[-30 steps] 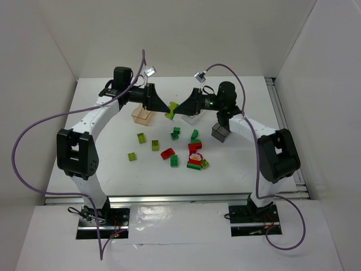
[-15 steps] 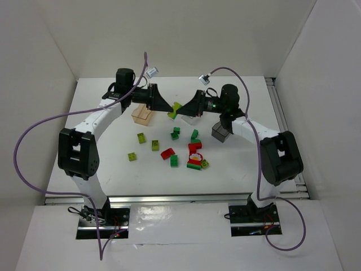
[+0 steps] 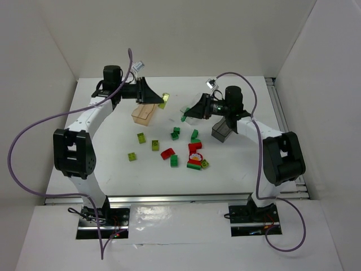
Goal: Sort the legos into containers by color
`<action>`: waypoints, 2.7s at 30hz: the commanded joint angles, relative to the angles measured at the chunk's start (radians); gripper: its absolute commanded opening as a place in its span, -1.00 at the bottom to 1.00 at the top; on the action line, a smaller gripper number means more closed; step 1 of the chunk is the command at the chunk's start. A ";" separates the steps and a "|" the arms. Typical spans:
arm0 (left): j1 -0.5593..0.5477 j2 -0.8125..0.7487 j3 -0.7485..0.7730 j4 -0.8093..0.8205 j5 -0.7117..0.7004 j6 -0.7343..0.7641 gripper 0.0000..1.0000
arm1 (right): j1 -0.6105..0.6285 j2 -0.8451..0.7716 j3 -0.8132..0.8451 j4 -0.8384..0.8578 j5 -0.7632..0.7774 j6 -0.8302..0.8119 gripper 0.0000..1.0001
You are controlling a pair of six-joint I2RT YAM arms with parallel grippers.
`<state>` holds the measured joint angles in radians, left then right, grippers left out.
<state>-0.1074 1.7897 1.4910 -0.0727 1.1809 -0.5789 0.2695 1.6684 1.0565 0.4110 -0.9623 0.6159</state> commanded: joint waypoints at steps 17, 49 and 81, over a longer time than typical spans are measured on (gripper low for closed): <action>-0.084 0.174 0.328 -0.664 -1.187 0.209 -1.00 | 0.040 0.264 0.448 -0.572 0.898 -0.134 -0.95; -0.163 -0.050 -0.009 -0.684 -1.452 -0.091 0.43 | 0.168 -0.038 0.202 -0.630 1.051 -0.234 0.72; -0.202 -0.024 -0.084 -0.562 -1.498 -0.162 -0.62 | 0.218 -0.173 0.050 -0.663 1.033 -0.216 0.73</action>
<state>-0.3092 1.8709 1.3346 -0.6193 -0.2859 -0.7975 0.4805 1.5509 1.1194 -0.2436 0.0570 0.4026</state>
